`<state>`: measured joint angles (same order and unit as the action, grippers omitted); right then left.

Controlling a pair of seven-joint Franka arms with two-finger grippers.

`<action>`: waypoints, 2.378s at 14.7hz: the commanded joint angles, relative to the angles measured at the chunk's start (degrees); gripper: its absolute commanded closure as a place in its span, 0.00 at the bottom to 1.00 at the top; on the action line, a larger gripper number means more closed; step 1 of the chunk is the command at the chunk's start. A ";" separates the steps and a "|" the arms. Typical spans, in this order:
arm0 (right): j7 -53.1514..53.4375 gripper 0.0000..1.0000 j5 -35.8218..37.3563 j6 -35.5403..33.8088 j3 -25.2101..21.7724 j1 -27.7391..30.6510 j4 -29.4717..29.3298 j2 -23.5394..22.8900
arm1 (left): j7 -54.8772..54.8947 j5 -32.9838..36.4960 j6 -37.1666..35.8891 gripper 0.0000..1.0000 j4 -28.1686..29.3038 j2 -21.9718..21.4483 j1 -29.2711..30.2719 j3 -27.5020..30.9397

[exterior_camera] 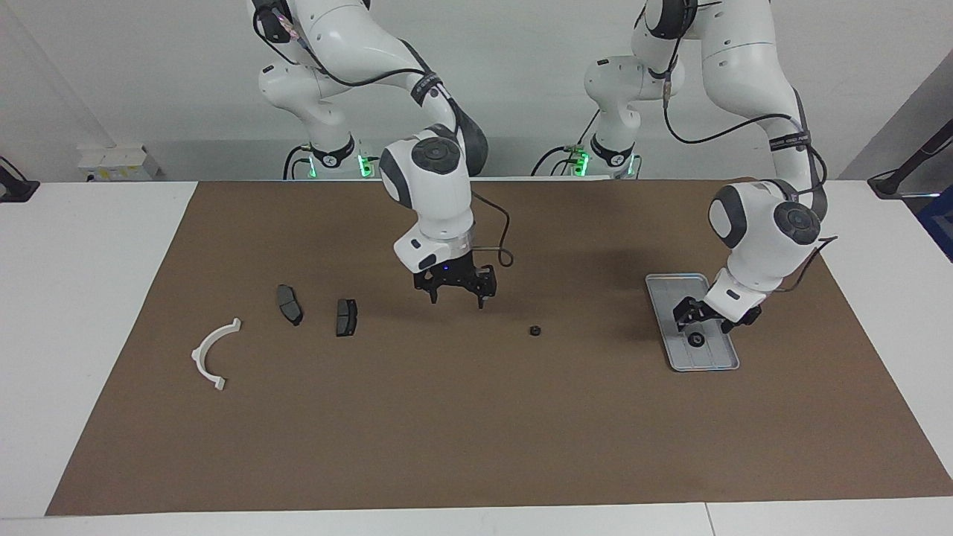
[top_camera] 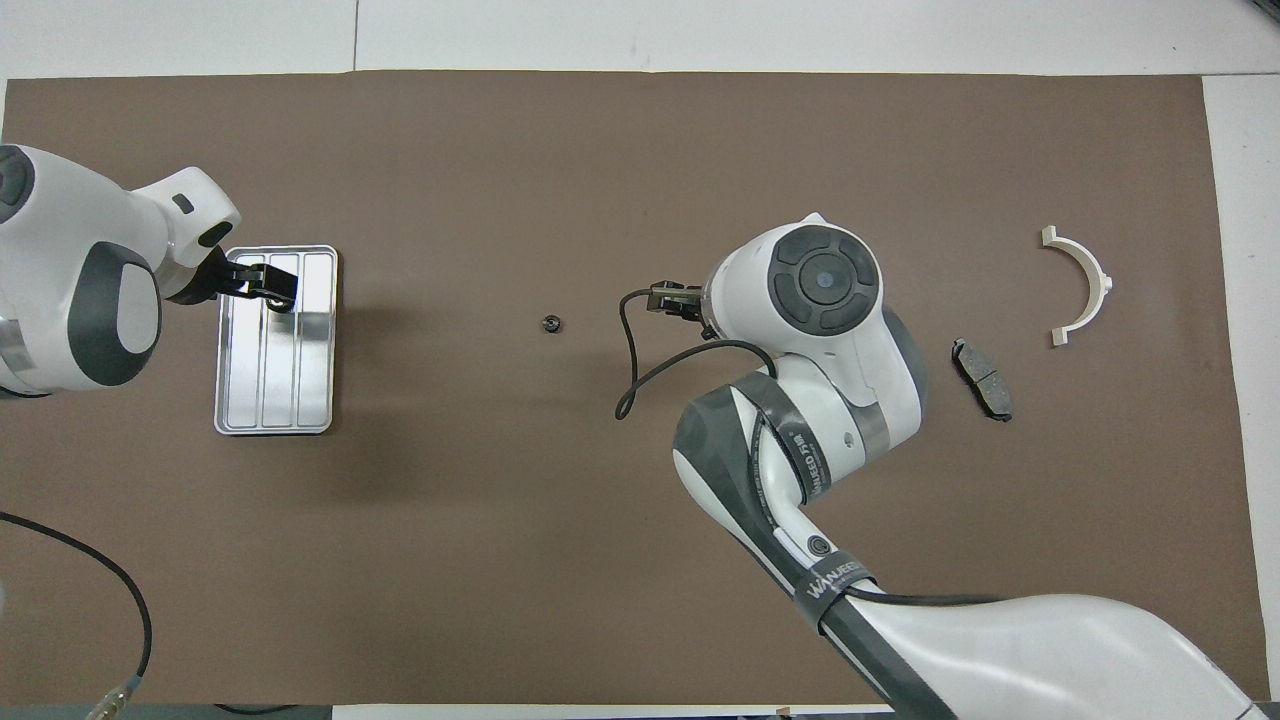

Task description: Place bearing gear from tray to pile

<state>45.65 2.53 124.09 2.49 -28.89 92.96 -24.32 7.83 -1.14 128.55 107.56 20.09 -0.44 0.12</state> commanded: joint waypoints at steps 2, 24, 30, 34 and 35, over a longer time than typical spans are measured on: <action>8.65 0.00 4.84 -7.27 -0.20 -3.10 -14.62 -10.82 | 2.54 -1.93 1.35 0.01 0.46 0.74 1.14 -0.20; 12.89 0.00 4.24 -9.14 0.85 -10.40 -34.43 -24.81 | 3.95 -3.25 6.01 0.09 0.90 2.85 0.97 0.15; 12.71 0.00 4.41 -3.69 1.20 -10.67 -29.77 -24.82 | 3.95 -3.25 6.36 0.46 0.99 2.85 0.88 0.15; 12.71 0.00 3.97 -3.42 1.20 -9.88 -27.58 -24.38 | 3.78 -3.25 6.01 0.85 0.99 2.85 0.88 0.15; 12.71 0.01 3.80 -3.51 1.20 -9.87 -27.40 -24.29 | 3.60 -3.25 5.93 0.90 0.90 2.85 0.88 0.15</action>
<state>57.93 6.33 119.45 3.22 -39.34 63.09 -49.71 10.63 -3.30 133.29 107.61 23.08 0.67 0.02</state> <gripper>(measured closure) 0.000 0.656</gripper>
